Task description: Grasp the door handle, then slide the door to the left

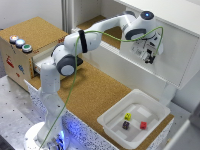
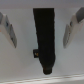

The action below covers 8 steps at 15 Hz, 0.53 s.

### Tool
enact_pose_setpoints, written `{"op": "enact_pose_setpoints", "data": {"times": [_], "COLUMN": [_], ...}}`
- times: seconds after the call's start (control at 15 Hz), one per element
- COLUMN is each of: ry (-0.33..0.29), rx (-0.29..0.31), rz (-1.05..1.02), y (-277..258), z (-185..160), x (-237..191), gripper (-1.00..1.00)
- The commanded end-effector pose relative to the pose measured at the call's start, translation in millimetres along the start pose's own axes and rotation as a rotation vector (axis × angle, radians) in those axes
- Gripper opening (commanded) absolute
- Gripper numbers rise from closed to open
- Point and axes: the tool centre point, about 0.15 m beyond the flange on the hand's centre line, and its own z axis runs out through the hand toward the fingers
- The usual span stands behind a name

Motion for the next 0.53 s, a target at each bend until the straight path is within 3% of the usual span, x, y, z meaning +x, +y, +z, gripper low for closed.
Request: {"op": "enact_pose_setpoints", "data": {"times": [0.0,0.07,0.47], "ry": [0.073,0.078,0.118], "rx": [-0.027,-0.037,-0.069], "rz": [0.011,0.010,0.033], "y": [-5.5,-5.9,-1.6], "z": [-2.8,-2.6,2.5], "x": [-11.1,-10.7,-8.8], "gripper": [1.00,-1.00,-1.00]}}
